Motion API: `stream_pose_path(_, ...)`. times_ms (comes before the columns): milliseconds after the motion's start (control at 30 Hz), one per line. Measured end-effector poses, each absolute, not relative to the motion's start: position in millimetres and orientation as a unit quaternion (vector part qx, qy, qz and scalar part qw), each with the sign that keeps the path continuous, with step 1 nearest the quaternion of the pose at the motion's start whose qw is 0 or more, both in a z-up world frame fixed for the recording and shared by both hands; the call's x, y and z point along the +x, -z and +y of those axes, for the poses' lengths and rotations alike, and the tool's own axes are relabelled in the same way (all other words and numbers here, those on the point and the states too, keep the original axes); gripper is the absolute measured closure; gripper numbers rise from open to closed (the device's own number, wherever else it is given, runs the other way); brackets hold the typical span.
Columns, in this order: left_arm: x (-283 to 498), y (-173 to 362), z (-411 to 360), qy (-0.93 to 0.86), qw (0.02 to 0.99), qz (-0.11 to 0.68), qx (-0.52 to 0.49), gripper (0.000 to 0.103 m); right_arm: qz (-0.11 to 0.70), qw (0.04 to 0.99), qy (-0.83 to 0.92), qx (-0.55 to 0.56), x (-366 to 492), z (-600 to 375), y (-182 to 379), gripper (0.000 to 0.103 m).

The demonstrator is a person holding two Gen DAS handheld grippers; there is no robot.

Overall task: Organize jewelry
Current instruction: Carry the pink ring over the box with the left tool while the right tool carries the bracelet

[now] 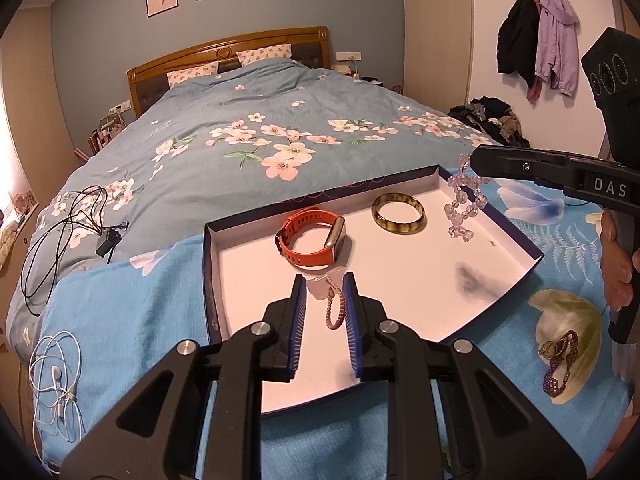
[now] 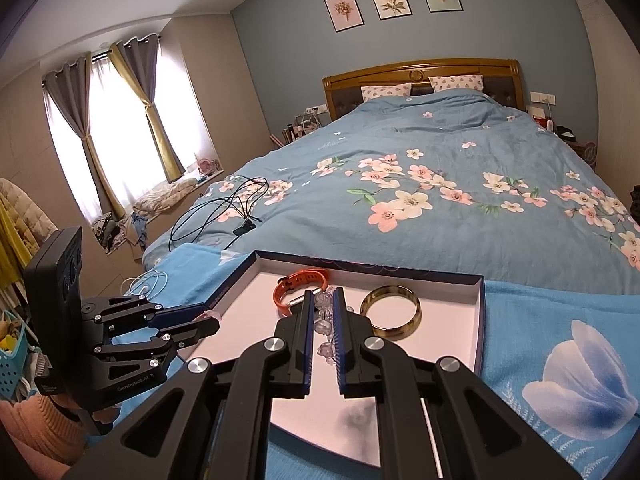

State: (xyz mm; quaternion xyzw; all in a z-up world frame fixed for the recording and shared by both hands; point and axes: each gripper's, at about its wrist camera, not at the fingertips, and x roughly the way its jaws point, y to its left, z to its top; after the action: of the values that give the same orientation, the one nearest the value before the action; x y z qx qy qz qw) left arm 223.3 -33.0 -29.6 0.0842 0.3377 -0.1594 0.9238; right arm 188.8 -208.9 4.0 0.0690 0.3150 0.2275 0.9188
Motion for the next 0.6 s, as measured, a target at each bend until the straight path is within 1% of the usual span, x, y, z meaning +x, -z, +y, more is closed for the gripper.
stream_pose_path(600, 246, 41, -36, 0.152, 0.918, 0.358, 0.081, 0.084, 0.337, 0.912, -0.22, 0.078, 209, -210, 10, 0.096)
